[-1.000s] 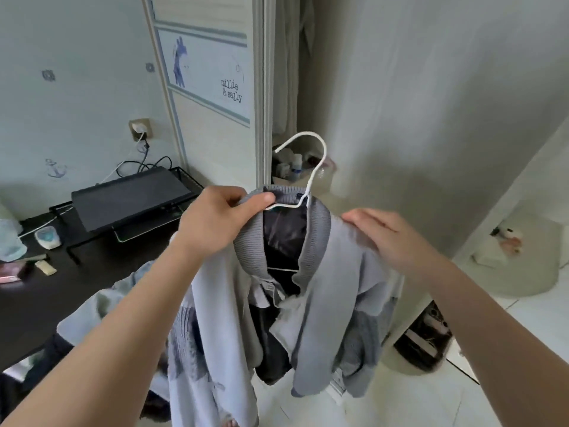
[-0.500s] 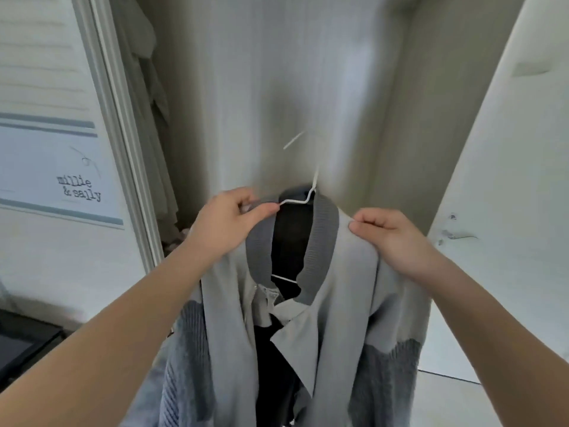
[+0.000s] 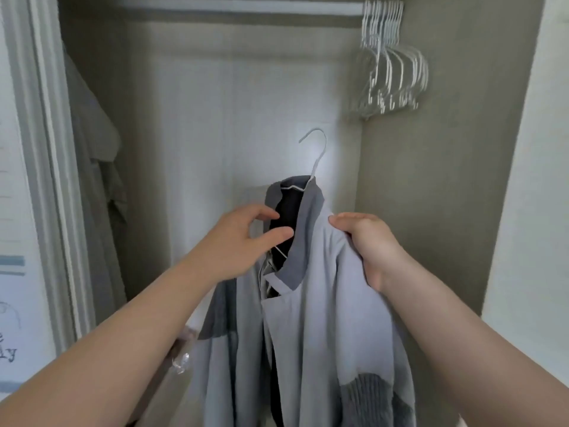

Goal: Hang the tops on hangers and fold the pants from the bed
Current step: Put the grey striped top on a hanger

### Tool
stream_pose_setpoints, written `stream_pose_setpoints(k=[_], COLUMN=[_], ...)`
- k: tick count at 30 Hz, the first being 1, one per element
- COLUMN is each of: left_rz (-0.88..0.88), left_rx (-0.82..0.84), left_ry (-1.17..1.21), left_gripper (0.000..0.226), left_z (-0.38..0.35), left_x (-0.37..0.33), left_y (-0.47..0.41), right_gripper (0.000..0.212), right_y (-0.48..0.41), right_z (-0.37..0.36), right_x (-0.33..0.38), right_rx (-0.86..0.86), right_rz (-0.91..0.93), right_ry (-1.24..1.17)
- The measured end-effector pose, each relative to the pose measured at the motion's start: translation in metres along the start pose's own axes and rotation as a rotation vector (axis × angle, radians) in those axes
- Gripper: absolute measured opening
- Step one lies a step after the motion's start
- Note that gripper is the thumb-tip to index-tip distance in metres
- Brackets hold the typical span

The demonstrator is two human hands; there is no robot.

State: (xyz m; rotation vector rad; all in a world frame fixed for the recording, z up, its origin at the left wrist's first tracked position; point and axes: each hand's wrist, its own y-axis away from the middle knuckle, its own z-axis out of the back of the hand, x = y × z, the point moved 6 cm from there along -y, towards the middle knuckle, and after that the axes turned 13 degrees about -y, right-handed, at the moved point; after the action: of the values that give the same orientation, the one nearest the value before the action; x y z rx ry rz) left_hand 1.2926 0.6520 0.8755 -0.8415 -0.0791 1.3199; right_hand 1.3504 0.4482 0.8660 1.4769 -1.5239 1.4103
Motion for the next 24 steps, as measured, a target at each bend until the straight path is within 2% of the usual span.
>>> stream_pose_setpoints(k=[5, 8, 11, 14, 18, 24], left_rz=[0.02, 0.022, 0.049, 0.074, 0.116, 0.158], left_rx=[-0.014, -0.029, -0.011, 0.001, -0.029, -0.152], left_ry=[-0.022, -0.049, -0.084, -0.234, -0.387, -0.588], left_gripper=[0.047, 0.038, 0.036, 0.046, 0.049, 0.03], left_z=[0.03, 0.046, 0.059, 0.07, 0.085, 0.11], left_x=[0.02, 0.027, 0.03, 0.029, 0.025, 0.018], left_y=[-0.034, -0.055, -0.079, -0.107, -0.145, -0.193], right_gripper=[0.015, 0.023, 0.016, 0.014, 0.036, 0.044], right_y=[-0.075, -0.118, -0.156, -0.188, -0.222, -0.265], right_z=[-0.075, -0.117, -0.154, -0.184, -0.209, -0.228], right_x=[0.006, 0.026, 0.043, 0.065, 0.105, 0.17], right_rx=[0.073, 0.131, 0.169, 0.222, 0.291, 0.286], right_rz=[0.074, 0.195, 0.231, 0.28, 0.388, 0.537], right_ry=[-0.091, -0.009, -0.051, -0.084, -0.061, -0.013])
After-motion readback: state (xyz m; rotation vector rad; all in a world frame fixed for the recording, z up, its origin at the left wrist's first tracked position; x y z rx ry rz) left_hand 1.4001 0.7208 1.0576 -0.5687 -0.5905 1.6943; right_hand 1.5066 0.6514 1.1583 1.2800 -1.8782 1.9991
